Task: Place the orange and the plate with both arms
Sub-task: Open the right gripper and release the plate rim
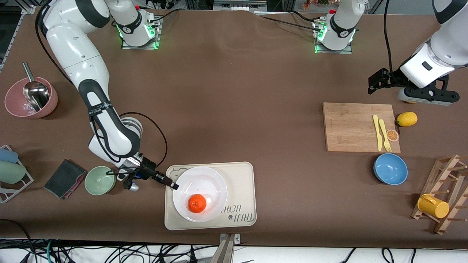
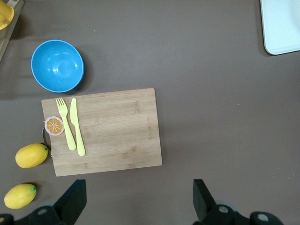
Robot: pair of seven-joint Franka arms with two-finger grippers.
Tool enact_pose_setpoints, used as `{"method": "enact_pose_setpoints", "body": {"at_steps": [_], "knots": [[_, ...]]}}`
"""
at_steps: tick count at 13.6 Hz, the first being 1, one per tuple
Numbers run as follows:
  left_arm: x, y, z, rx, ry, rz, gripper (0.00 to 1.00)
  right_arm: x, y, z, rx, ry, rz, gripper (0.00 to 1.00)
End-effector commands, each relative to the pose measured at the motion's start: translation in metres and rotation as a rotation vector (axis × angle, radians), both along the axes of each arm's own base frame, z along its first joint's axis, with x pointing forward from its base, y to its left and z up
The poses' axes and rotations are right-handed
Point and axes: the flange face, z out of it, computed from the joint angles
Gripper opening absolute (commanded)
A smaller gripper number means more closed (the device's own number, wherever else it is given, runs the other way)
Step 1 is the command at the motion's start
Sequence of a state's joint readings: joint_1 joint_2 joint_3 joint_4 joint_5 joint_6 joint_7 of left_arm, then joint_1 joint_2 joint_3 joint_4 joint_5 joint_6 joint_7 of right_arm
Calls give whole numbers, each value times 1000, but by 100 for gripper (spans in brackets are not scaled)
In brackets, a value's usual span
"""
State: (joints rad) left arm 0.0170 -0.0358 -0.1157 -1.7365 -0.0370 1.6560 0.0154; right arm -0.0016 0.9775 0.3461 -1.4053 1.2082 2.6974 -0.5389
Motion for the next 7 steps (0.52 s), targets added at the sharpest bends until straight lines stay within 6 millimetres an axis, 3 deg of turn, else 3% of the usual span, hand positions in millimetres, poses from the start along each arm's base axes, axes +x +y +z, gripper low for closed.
{"method": "enact_pose_setpoints", "body": {"at_steps": [1,5,7], "knots": [[-6,2,3,18,-17,-4,100,9,-7,4,-42,-41,18,99],[-6,2,3,18,-16,-4,100,17,-18,19,-139,-97,100,100],[-6,3,3,18,-17,-4,100,19,-15,42,-171,-136,141,100]]}}
